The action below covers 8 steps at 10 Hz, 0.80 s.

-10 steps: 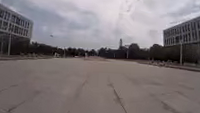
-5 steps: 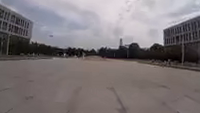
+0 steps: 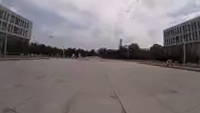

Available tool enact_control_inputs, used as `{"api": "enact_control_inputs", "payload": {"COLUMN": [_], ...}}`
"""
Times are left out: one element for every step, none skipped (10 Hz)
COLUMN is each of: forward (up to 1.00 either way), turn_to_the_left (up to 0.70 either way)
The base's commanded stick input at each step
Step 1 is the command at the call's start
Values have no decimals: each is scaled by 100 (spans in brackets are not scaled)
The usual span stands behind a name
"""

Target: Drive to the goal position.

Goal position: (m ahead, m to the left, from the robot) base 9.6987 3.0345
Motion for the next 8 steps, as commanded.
{"api": "enact_control_inputs", "payload": {"forward": [70,70,70,70,70,70,70,70], "turn_to_the_left": [0,0,0,0,0,0,0,0]}}
